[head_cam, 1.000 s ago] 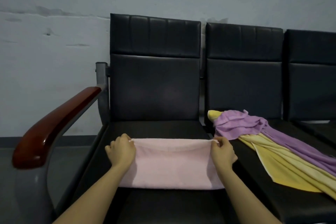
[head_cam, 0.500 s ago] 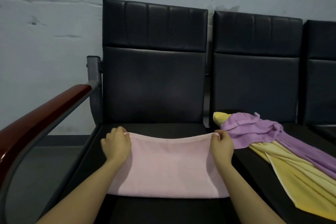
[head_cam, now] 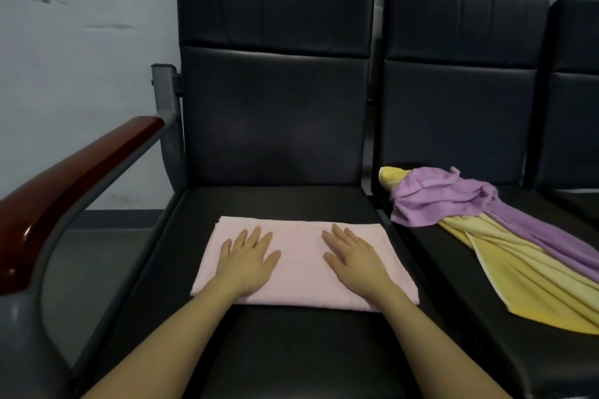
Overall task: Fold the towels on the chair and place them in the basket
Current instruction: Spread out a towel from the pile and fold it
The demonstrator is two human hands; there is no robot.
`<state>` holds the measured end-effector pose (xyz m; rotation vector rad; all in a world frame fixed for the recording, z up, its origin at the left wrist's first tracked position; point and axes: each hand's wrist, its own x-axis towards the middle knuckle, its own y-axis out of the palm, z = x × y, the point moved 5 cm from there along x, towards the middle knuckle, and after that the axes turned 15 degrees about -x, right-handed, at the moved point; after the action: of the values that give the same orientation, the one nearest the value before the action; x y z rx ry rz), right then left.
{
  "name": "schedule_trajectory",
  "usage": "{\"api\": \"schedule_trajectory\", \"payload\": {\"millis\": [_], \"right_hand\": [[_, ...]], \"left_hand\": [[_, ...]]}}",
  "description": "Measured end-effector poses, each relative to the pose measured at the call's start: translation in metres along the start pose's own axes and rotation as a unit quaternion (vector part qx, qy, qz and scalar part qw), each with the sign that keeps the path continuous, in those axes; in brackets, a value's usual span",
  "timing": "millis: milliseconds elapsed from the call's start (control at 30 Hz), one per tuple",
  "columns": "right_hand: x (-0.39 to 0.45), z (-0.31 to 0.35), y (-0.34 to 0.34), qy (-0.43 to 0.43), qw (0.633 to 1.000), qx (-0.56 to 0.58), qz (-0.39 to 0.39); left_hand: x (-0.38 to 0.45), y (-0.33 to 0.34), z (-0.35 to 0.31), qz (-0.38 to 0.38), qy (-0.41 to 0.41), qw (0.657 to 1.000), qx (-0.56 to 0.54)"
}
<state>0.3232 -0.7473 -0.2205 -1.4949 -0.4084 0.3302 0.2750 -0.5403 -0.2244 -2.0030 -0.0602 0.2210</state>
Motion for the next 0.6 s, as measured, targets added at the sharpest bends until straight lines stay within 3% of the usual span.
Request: {"api": "schedule_trajectory", "payload": {"millis": [100,367,467,533,600], "right_hand": [[-0.018,0.006,0.003,-0.01,0.998,-0.037,0.044],[-0.074,0.02,-0.001,-0.004,1.0,-0.012,0.027],[-0.082,0.025,-0.01,-0.001,1.0,-0.026,0.006],[-0.083,0.032,-0.015,0.002,1.0,0.005,-0.028],[-0.081,0.043,-0.019,0.0,0.997,0.056,-0.058]], "left_hand": [[-0.019,0.004,0.003,0.017,-0.003,1.0,0.006],[-0.085,0.008,0.007,0.029,0.033,0.999,-0.012],[-0.097,-0.011,0.016,-0.058,0.016,0.995,-0.079],[-0.1,-0.025,0.031,-0.135,-0.03,0.986,-0.088],[-0.102,-0.031,0.046,-0.161,-0.084,0.979,-0.093]]}}
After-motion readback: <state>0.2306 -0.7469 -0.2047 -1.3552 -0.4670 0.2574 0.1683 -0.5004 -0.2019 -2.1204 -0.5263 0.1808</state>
